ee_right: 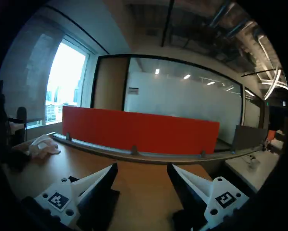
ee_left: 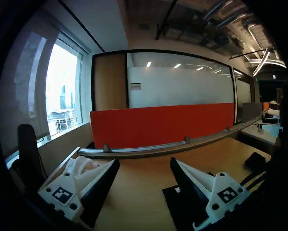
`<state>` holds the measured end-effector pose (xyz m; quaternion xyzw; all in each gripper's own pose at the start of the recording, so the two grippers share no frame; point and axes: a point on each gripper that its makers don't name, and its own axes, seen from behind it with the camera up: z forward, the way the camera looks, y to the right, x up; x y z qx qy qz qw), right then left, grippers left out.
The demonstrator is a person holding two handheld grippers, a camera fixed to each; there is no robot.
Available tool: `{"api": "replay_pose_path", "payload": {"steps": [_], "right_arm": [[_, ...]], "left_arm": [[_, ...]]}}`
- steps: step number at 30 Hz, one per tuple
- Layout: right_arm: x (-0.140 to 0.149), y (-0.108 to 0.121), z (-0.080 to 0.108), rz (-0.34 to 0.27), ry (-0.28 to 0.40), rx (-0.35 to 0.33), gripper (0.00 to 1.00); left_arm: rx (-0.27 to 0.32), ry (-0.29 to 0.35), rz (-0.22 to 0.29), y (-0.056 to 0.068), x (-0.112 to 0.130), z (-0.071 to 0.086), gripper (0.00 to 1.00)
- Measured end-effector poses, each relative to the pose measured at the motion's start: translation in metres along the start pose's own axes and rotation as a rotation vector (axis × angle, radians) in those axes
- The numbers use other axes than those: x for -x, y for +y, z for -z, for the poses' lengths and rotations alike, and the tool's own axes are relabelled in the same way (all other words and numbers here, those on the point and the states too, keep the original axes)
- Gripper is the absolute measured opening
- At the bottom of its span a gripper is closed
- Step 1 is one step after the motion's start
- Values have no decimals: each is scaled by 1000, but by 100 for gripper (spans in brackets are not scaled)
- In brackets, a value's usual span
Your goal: Fold towel
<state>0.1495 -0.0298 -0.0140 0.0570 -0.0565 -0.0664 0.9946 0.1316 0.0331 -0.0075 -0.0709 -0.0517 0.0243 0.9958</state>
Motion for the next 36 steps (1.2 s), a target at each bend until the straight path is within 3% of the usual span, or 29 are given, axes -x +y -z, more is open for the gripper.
{"api": "replay_pose_path", "payload": {"steps": [9,15,27,36], "right_arm": [[19,-35,7,76,-87,-198,100],[36,-50,12,91,-152,-287,100],[50,-71,14,135,-184,-364,100],[78,-82,16,182,-223,-396,100]], "left_arm": [[119,-93,-33,20,27,8,98],[166,-148,-57,26,46,16,98],[202,-187,-75,33,69,25,98],[246,-218,-99,47,98,25,97]]}}
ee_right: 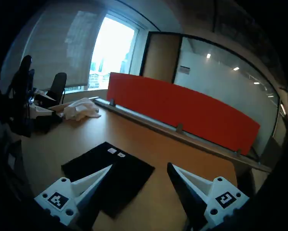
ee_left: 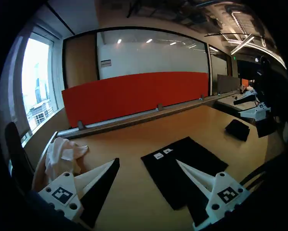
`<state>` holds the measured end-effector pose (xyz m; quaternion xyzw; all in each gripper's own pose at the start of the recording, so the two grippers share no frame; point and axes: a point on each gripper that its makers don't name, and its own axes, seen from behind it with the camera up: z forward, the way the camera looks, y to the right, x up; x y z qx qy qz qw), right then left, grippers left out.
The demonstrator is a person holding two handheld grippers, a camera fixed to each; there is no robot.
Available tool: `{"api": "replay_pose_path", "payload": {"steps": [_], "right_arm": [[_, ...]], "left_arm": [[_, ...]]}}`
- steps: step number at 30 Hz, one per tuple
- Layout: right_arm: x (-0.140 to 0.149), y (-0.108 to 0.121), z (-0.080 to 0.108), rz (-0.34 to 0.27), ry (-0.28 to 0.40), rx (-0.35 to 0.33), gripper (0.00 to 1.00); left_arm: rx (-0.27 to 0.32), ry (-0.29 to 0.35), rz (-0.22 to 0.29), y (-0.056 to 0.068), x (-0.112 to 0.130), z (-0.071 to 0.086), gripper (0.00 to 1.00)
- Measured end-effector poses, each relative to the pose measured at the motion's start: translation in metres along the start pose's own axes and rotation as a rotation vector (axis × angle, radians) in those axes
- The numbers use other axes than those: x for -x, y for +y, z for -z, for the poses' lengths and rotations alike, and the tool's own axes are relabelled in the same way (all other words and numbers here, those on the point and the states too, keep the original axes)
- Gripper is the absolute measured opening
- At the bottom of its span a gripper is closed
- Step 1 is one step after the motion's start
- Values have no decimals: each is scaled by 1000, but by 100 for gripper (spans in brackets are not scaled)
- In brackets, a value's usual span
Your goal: Fold towel
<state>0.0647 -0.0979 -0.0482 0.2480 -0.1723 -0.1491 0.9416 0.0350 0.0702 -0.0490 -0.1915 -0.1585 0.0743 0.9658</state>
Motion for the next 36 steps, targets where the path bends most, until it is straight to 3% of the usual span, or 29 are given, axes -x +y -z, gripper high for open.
{"api": "replay_pose_path", "payload": {"steps": [23,36], "right_arm": [[87,-40,-37,1,-142,-98,100],[144,-62,-48,-5,-248,-155,100]], "left_arm": [[88,-145,-26,37,84,-25,98],[155,-257,-48,60,133,-39,98]]}}
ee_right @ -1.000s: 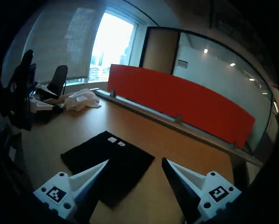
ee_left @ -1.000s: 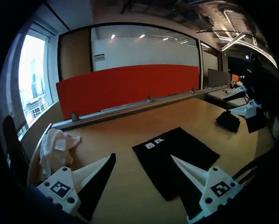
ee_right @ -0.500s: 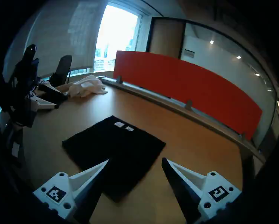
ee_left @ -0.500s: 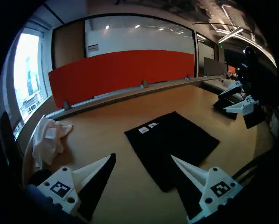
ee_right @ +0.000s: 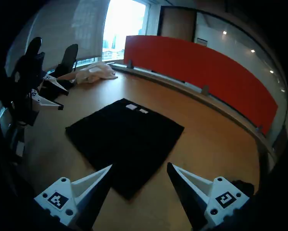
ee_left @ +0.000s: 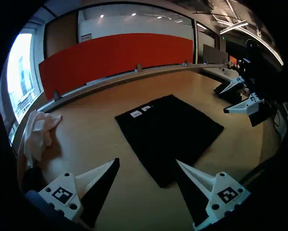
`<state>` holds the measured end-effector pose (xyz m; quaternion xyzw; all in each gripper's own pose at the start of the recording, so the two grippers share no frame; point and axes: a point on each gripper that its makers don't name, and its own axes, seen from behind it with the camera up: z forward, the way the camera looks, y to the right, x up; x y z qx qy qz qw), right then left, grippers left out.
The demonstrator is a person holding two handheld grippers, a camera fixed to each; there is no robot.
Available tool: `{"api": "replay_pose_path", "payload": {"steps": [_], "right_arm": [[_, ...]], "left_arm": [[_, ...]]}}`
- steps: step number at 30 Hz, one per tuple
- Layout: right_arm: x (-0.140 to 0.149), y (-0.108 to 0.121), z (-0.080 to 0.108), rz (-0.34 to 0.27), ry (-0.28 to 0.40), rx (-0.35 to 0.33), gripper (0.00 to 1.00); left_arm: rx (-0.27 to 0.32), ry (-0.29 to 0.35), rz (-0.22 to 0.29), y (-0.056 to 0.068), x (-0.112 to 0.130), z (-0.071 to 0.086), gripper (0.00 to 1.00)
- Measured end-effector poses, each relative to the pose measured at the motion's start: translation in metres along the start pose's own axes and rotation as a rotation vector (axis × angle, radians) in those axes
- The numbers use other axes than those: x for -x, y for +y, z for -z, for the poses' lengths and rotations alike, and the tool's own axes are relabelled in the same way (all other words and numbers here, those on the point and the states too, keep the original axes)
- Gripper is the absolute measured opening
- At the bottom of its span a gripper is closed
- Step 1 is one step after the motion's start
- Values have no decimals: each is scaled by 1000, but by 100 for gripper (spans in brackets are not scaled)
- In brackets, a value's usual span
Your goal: Fold towel
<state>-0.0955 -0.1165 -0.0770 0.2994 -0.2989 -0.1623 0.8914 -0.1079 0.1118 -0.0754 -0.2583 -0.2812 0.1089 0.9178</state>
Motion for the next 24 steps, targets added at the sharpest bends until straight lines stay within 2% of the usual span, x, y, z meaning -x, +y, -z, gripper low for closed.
{"api": "replay_pose_path", "payload": {"steps": [9,18,24], "right_arm": [[32,-11,-11,10,-72,-37,100],[52,-19,-18,13,-126,-65,100],[62,-22,-19,9,-156,-81,99]], "left_arm": [[45,-77,-8,14,24,-15,98],[100,-152,-12,30,44,-25,98],[119,-194,-11,36,55,-29,97]]}}
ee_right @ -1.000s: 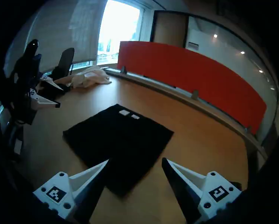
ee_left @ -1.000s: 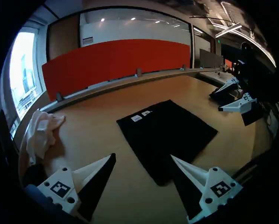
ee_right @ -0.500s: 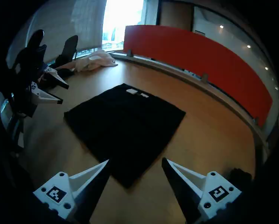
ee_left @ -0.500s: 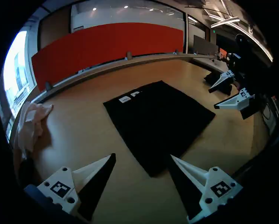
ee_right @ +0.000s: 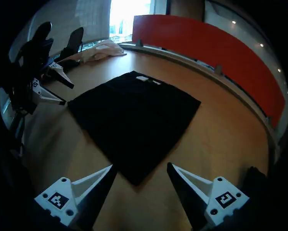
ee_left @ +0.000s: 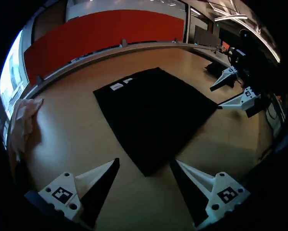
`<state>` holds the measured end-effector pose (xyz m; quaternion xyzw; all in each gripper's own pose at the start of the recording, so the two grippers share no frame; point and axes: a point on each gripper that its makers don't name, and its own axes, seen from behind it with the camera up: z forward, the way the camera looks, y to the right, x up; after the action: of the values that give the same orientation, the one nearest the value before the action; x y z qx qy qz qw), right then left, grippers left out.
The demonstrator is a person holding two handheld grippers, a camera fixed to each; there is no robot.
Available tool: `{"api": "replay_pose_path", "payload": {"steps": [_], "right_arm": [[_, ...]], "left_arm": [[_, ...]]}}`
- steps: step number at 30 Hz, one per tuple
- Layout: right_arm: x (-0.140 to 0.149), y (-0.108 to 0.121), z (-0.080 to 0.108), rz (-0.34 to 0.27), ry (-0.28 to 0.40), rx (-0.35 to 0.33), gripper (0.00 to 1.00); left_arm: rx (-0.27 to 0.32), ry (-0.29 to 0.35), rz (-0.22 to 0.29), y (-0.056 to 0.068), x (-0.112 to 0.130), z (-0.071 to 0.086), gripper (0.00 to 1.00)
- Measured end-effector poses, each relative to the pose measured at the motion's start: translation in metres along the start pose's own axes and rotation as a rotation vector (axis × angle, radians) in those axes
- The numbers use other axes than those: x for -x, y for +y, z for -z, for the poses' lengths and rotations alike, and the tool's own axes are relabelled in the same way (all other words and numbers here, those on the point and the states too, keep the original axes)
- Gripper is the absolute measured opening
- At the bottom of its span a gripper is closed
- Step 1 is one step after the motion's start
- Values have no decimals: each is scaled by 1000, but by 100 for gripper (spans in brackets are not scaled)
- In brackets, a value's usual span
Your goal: Fold towel
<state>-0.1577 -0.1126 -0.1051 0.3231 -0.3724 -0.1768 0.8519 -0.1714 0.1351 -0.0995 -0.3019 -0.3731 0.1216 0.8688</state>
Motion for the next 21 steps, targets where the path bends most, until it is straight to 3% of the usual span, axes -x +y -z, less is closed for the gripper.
{"api": "replay_pose_path", "payload": {"steps": [6,21], "right_arm": [[4,0,-1,-5,-16,-8,97],[12,-5,-4,3,-52,-36,88]], "left_arm": [[7,-42,-1,0,9,-7,97],[0,-75,-29,-2,15,-17,96]]}}
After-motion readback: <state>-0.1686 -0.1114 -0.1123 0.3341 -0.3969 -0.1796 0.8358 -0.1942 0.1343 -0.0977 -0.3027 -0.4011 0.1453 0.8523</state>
